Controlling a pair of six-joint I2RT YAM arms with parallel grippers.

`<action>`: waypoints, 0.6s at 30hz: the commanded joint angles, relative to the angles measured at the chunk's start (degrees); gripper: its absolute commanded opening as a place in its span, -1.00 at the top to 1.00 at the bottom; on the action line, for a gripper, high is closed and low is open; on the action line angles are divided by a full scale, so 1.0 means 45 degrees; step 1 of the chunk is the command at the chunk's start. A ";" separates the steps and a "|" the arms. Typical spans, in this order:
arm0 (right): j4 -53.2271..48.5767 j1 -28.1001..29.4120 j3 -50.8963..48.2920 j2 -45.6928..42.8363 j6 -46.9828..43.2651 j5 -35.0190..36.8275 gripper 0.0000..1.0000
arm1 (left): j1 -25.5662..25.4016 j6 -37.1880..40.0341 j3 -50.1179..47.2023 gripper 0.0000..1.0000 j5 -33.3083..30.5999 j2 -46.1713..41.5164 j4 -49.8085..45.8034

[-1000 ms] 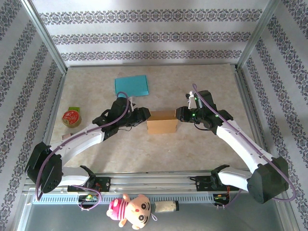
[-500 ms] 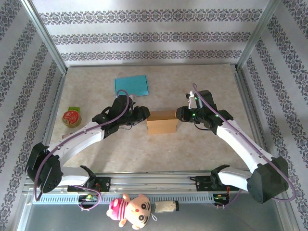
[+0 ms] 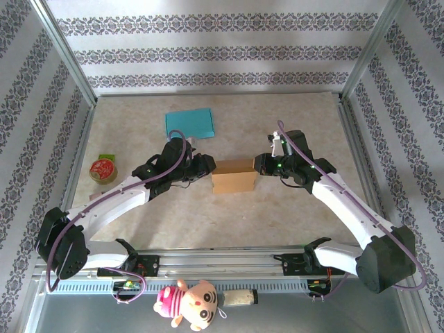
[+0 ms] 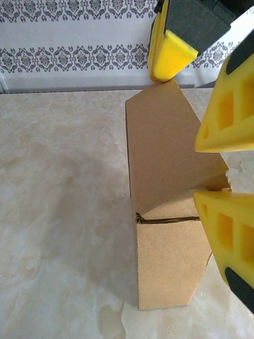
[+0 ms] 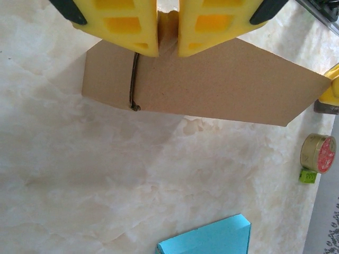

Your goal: Fold the paper box

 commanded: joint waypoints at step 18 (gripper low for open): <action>-0.0761 0.0644 -0.1315 -0.0089 -0.0711 0.1111 0.77 | -0.1052 0.0811 -0.0117 0.65 -0.1460 0.0403 -0.2201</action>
